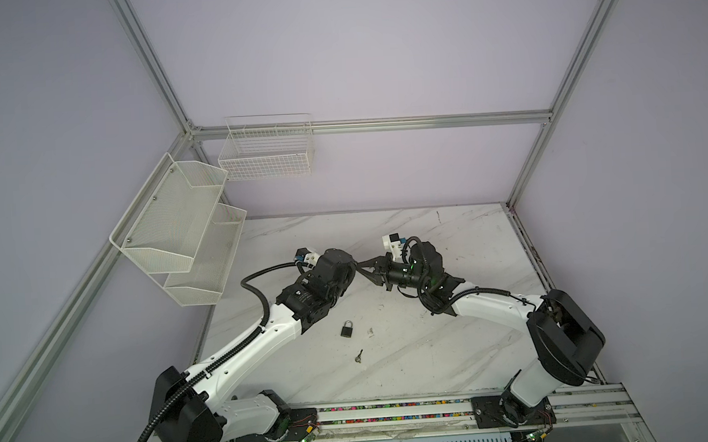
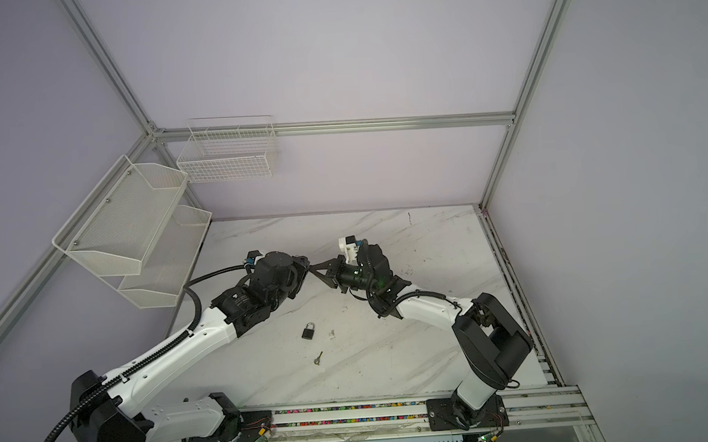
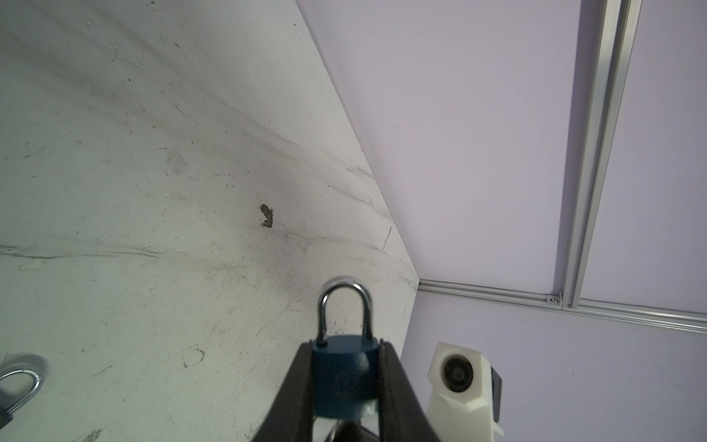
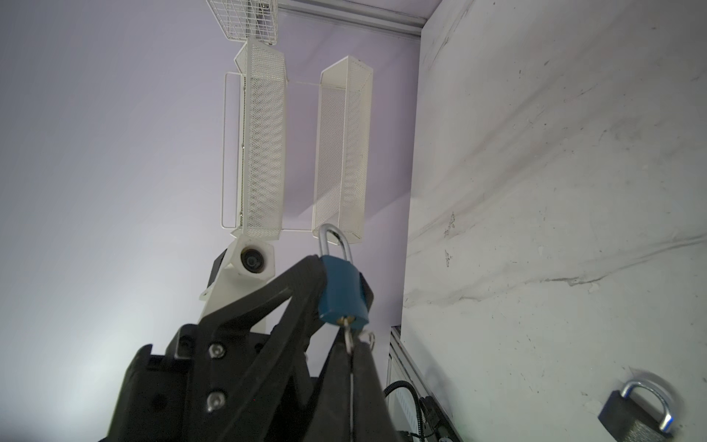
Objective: Unlock with the key
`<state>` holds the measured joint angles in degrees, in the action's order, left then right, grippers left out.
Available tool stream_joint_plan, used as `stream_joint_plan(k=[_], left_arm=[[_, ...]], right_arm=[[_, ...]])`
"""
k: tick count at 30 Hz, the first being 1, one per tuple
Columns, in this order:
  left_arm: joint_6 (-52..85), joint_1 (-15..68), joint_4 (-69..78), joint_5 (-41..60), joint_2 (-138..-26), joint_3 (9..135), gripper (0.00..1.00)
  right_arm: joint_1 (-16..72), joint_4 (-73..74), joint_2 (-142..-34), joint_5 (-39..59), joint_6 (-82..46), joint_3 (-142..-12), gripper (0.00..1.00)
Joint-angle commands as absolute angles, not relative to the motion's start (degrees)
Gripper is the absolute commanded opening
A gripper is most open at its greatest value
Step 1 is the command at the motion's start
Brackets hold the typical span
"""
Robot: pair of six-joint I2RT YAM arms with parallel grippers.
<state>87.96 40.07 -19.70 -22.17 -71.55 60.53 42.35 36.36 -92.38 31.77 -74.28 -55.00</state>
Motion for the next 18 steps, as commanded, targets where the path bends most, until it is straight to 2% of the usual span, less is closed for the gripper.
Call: stream_joint_plan(k=[1, 18], left_arm=[[90.0, 42.54, -9.81, -12.84, -70.44, 60.03, 0.0], [84.85, 42.51, -16.93, -18.29, -68.04, 61.86, 0.0]], right_arm=[[44.03, 41.31, -93.8, 36.12, -79.05, -54.85, 0.0], [44.03, 30.51, -89.38, 29.75, -67.57, -54.14, 0.0]])
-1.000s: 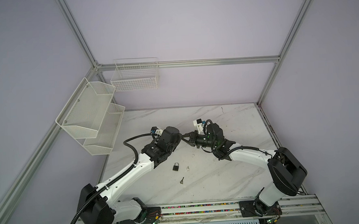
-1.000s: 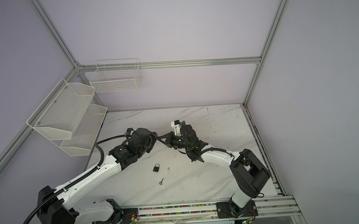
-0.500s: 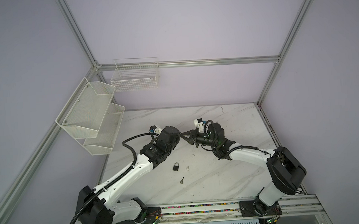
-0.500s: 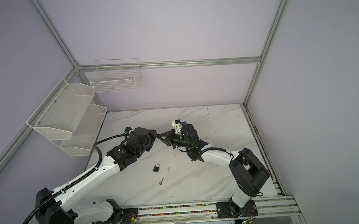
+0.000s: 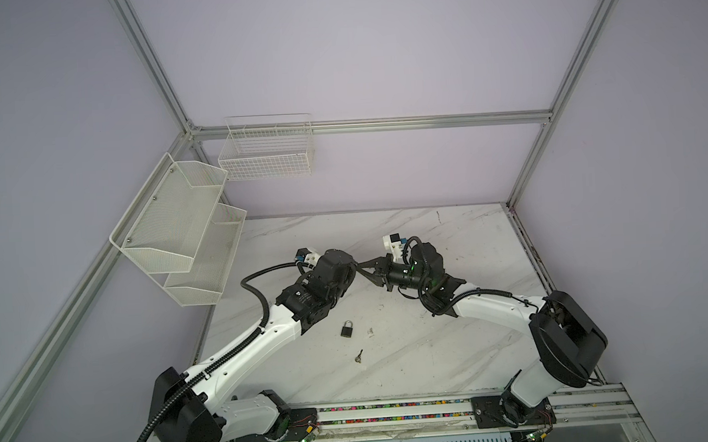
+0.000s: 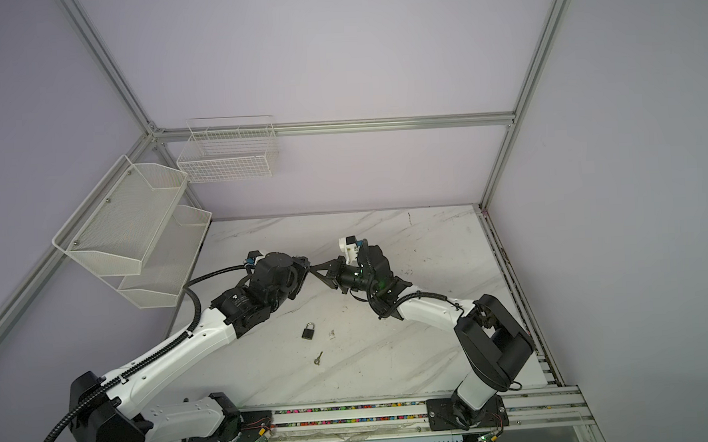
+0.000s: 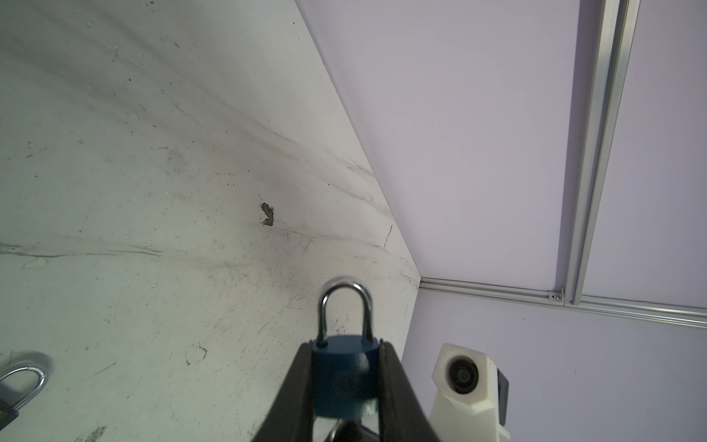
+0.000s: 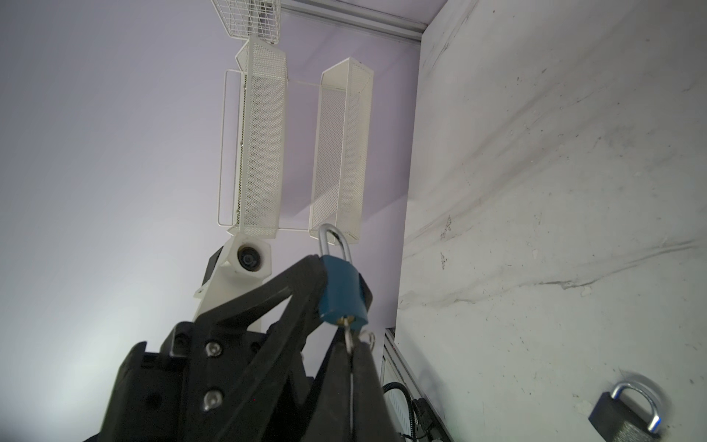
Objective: Unlock with the key
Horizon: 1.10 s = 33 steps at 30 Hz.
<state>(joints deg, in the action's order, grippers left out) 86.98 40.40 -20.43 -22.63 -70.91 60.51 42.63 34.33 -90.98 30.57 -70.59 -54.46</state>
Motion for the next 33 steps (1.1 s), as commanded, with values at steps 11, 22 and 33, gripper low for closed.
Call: stream_joint_plan(k=[11, 22, 33], left_arm=[[78.52, 42.51, -27.38, -20.03, -65.51, 64.7, 0.0], [57.67, 42.41, -33.3, -19.54, -64.27, 68.46, 0.0], [24.24, 41.92, -24.56, -16.84, -61.15, 60.89, 0.0]], right_arm=[[44.03, 22.07, -83.23, 24.6, -59.38, -51.87, 0.24], [43.86, 10.84, -75.25, 18.76, -50.39, -51.71, 0.51], [42.53, -1.8, -75.0, 15.41, -39.44, -57.95, 0.61]])
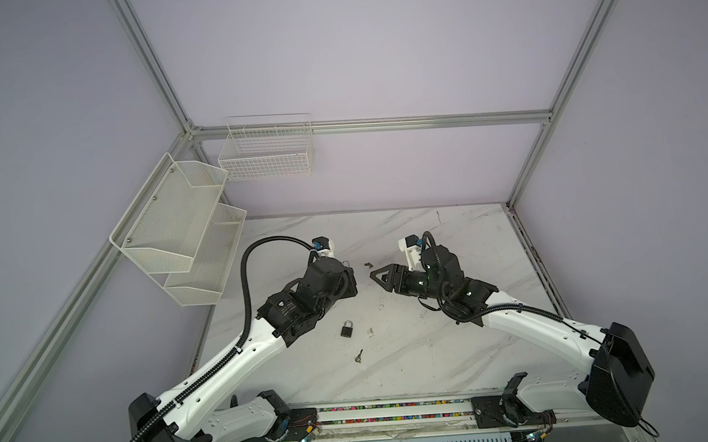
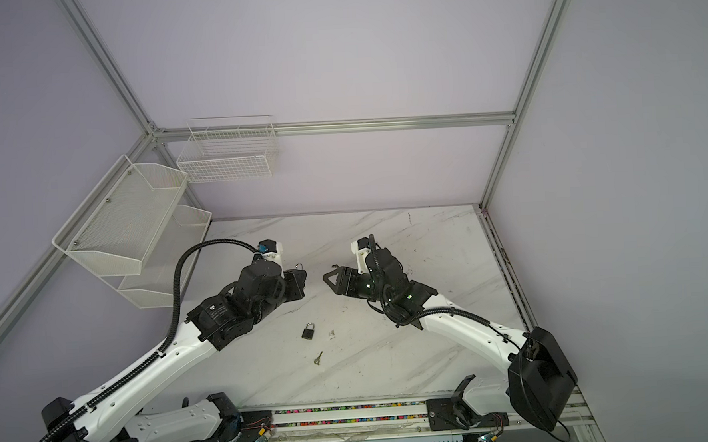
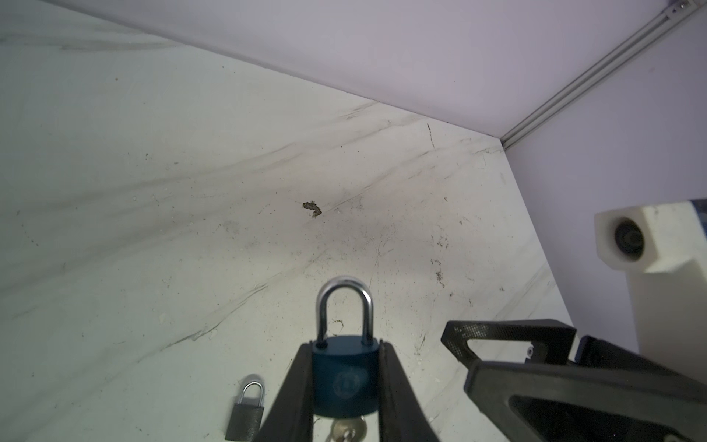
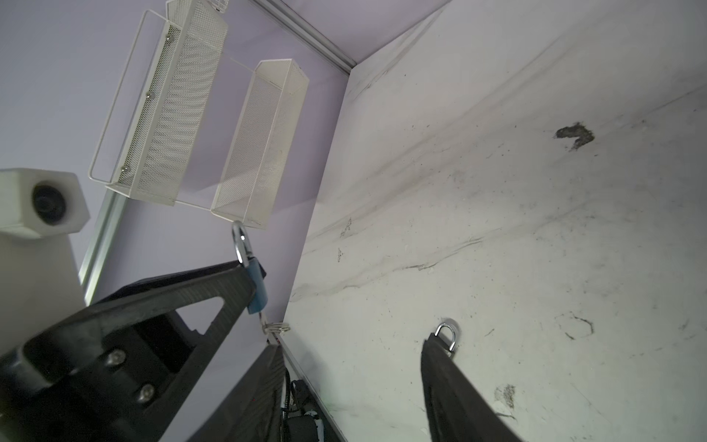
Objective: Unlock with the key
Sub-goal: 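Open the right gripper and raise the right arm away from the padlock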
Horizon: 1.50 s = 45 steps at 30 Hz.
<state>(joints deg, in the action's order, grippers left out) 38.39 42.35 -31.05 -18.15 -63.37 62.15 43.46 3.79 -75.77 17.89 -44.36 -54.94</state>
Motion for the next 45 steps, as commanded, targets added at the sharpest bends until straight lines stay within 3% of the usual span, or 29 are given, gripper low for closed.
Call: stream_joint_plan(k=[1, 20, 31, 41, 45], left_arm=[[22.3, 41.86, -23.16, -16.28, -60.72, 59.81, 0.0], [0.61, 41.92, 15.59, 0.53, -55.49, 35.46, 0.0], [0.0, 41.92, 19.31, 0.87, -57.6, 35.3, 0.0], [0.99, 41.91, 19.34, -0.26, -59.14, 35.97, 0.0], [1.22, 41.92, 19.37, -0.1, -59.98, 36.55, 0.0]], right_arm=[[42.03, -2.94, -74.82, 14.9, -38.85, -58.38, 0.62], [39.55, -28.73, -81.07, 15.65, -21.04, -79.31, 0.65], [43.59, -36.12, -88.34, 10.91, -14.81, -89.66, 0.65], [43.61, -38.67, -87.17, 7.1, -12.21, -93.33, 0.66], [44.1, -38.76, -87.47, 9.98, -11.24, -93.5, 0.67]])
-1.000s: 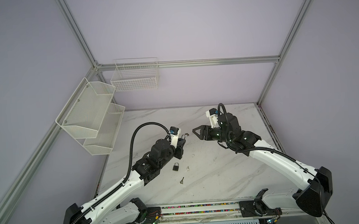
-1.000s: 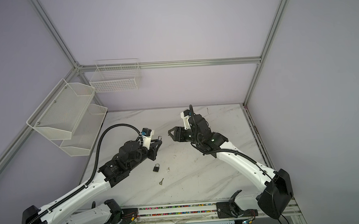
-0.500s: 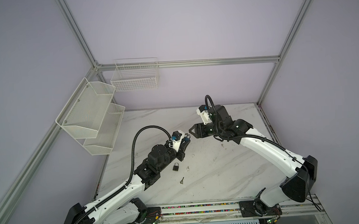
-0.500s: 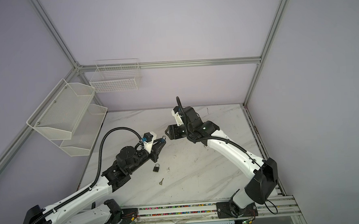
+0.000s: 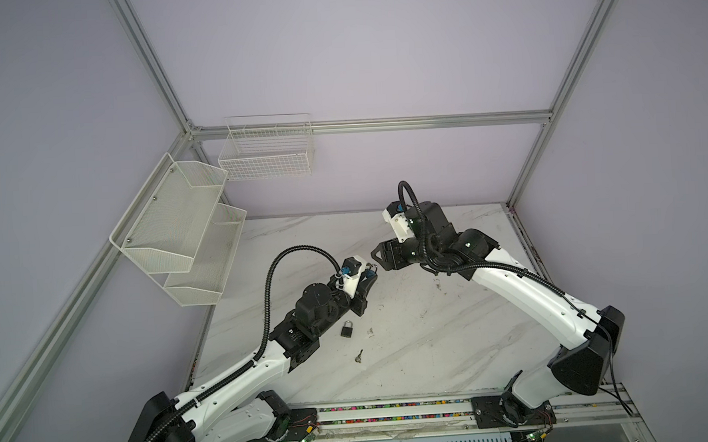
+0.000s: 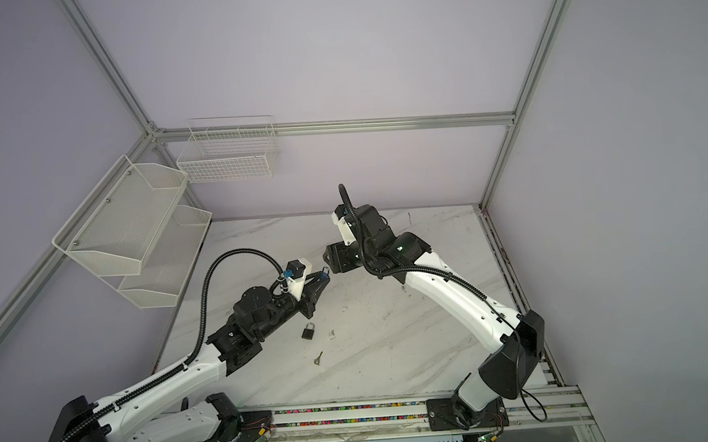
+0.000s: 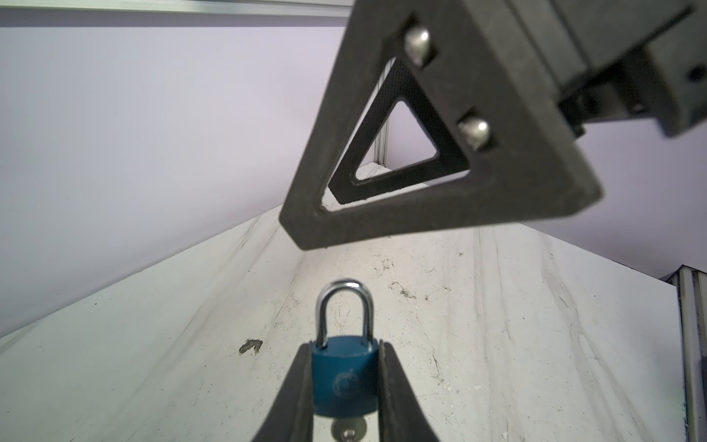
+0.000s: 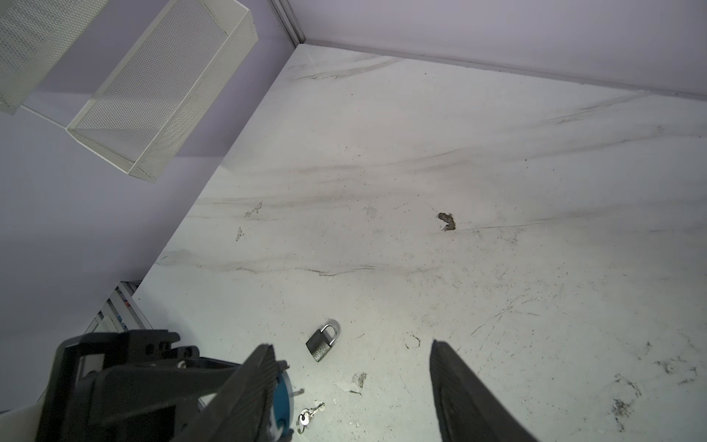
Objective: Unlock with the key
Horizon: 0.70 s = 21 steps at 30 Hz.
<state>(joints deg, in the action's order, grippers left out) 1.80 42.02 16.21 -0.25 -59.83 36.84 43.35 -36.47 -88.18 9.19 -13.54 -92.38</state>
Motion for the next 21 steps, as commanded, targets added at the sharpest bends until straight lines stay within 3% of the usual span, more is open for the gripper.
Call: stream_joint_plan(k=[1, 21], left_arm=[[1.31, 41.87, 19.42, -0.16, -60.15, 36.73, 0.0], [0.79, 41.91, 19.2, -1.21, -59.78, 36.82, 0.0]], right_arm=[[44.46, -38.99, -87.92, 10.19, -11.02, -93.52, 0.67], [45.09, -44.78, -92.72, -0.03, -10.51, -96.66, 0.68]])
